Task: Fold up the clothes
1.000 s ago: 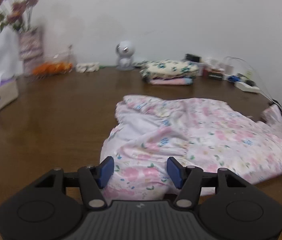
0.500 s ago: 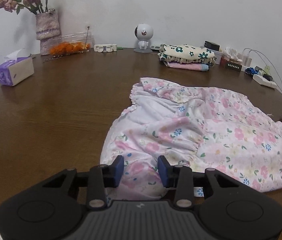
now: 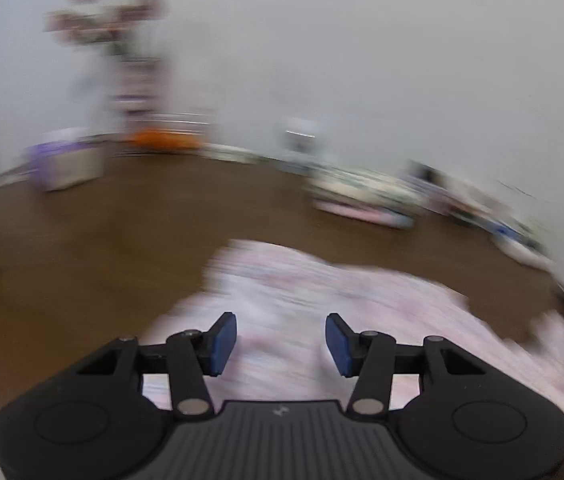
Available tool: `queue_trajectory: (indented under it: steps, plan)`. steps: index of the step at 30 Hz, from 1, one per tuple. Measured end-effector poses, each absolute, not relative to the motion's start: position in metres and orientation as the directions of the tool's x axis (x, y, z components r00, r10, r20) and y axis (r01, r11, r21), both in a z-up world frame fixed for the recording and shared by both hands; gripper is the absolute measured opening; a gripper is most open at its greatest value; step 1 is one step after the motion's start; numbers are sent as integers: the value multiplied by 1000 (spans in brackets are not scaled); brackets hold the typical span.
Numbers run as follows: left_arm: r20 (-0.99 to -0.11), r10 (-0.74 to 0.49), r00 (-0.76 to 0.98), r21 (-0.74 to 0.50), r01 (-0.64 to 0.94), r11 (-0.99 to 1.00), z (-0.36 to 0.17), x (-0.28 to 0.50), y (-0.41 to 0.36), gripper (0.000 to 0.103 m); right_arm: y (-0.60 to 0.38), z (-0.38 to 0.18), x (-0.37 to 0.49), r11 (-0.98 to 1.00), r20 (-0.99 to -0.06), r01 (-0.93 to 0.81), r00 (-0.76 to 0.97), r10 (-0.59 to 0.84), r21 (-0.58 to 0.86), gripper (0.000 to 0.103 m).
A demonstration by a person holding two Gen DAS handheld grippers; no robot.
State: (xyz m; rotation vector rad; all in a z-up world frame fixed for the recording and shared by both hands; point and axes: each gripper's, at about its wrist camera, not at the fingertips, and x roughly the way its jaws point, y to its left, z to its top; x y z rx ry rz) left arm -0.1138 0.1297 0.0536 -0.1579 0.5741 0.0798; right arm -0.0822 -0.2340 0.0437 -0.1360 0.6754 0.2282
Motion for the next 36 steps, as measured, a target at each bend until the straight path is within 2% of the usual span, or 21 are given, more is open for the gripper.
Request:
queue_trajectory:
  steps: [1, 3, 4, 7, 9, 11, 12, 13, 16, 18, 20, 21, 22, 24, 26, 30, 32, 33, 34, 36]
  plan:
    - [-558, -21, 830, -101, -43, 994, 51, -113, 109, 54, -230, 40, -79, 968, -626, -235, 769, 130, -87, 65]
    - [-582, -112, 806, -53, 100, 994, 46, -110, 69, 54, -227, 35, -76, 970, -611, -217, 785, 105, -111, 68]
    - [-588, -131, 798, -32, 139, 990, 42, -107, 52, 54, -231, 36, -78, 974, -600, -210, 791, 118, -85, 74]
    - [-605, -170, 778, 6, 218, 976, 31, -95, 14, 54, -241, 40, -93, 974, -526, -223, 832, 175, -29, 75]
    - [-615, -124, 779, 71, 211, 975, 20, -85, 3, 54, -245, 39, -100, 962, -518, -272, 819, 246, 26, 74]
    - [-622, -77, 779, 136, 204, 969, 9, -75, -7, 54, -245, 35, -105, 948, -538, -311, 789, 296, 66, 53]
    - [-627, -49, 778, 165, 195, 967, 4, -69, -10, 53, -243, 29, -106, 944, -570, -323, 764, 303, 70, 30]
    - [-632, -21, 774, 178, 171, 969, -1, -63, -8, 56, -240, 24, -107, 940, -601, -334, 737, 309, 74, 16]
    - [-639, -44, 768, 112, 149, 982, -2, -60, 9, 56, -239, 20, -122, 900, -634, -422, 667, 392, 112, 6]
    - [-643, -71, 763, 68, 149, 986, -4, -61, 20, 58, -248, 23, -132, 862, -648, -475, 602, 466, 179, 6]
    - [-645, -83, 760, 44, 146, 988, -4, -63, 30, 62, -260, 27, -140, 836, -648, -502, 564, 512, 223, 13]
    - [-645, -85, 759, 38, 144, 989, -5, -64, 35, 65, -265, 31, -146, 823, -629, -537, 577, 520, 187, 29]
    - [-645, -90, 759, 33, 146, 989, -5, -65, 40, 65, -270, 35, -152, 808, -610, -569, 590, 529, 150, 57]
    - [-643, -112, 758, 26, 168, 985, -5, -67, 50, 66, -279, 42, -165, 775, -571, -628, 611, 548, 72, 86]
    - [-650, -124, 750, 24, 184, 983, -3, -68, 58, 66, -280, 46, -176, 711, -547, -703, 601, 582, -15, 88]
    - [-664, -133, 736, 21, 197, 980, -1, -64, 71, 67, -262, 32, -169, 612, -581, -787, 536, 613, -80, 86]
    - [-663, -138, 736, 20, 201, 979, -1, -65, 76, 67, -255, 22, -160, 561, -613, -823, 488, 621, -88, 80]
    - [-663, -139, 736, 20, 203, 979, -1, -65, 77, 67, -253, 18, -156, 546, -628, -836, 458, 629, -62, 72]
    - [-661, -141, 737, 20, 205, 979, -1, -66, 78, 68, -251, 15, -152, 531, -643, -847, 426, 636, -36, 68]
    - [-657, -141, 740, 19, 204, 979, -2, -67, 78, 70, -252, 12, -152, 515, -633, -857, 412, 656, -24, 69]
